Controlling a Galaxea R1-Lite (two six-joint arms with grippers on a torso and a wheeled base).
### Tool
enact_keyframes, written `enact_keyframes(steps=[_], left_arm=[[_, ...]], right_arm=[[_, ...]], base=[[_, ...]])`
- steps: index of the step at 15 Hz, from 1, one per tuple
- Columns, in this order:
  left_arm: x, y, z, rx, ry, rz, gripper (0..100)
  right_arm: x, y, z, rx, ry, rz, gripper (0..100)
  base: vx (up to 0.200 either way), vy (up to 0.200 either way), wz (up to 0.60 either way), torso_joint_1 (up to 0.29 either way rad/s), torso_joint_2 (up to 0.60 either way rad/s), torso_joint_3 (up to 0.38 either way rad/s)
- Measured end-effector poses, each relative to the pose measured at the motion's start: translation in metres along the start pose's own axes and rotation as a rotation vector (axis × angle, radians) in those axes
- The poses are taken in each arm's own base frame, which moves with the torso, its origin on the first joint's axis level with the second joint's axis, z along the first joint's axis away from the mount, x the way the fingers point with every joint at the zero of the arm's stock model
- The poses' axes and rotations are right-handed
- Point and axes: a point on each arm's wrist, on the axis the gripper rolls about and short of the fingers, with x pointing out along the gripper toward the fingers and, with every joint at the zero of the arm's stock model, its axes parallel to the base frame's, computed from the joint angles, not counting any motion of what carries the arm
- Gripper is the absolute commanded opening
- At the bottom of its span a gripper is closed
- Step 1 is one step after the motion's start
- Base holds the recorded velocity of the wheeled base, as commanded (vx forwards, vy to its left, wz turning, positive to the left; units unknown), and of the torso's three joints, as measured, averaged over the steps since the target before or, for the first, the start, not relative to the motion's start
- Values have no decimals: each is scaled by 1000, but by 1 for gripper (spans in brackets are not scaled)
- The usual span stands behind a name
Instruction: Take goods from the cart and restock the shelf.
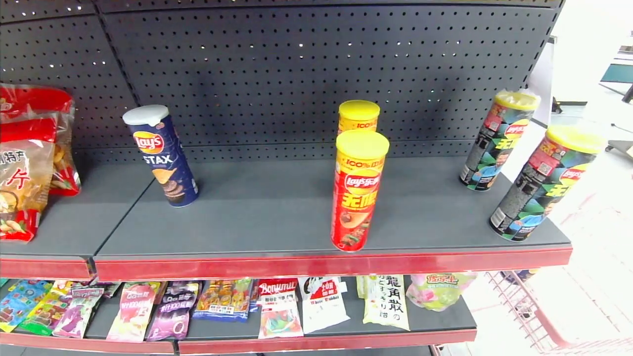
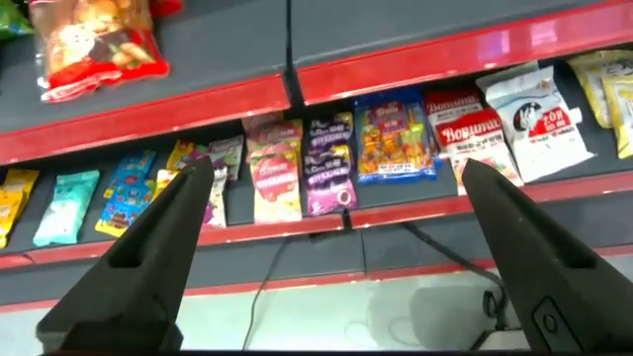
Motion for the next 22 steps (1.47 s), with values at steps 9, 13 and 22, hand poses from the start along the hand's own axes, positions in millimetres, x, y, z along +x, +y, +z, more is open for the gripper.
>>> enact_keyframes(steps=[9, 13, 22], left_arm=[[-2, 0, 0, 33, -18, -13, 100], [-5, -1, -3, 44, -49, -69, 100], [-13, -3, -6, 42, -122, -181, 100]], right_arm=[[1, 0, -2, -9, 5, 5, 100], [2, 1, -5, -10, 15, 7, 100], [3, 2, -9, -11, 27, 10, 100]], base=[[0, -178, 0, 4, 4, 2], [0, 0, -150, -2, -1, 1], [0, 0, -400, 2, 2, 1]])
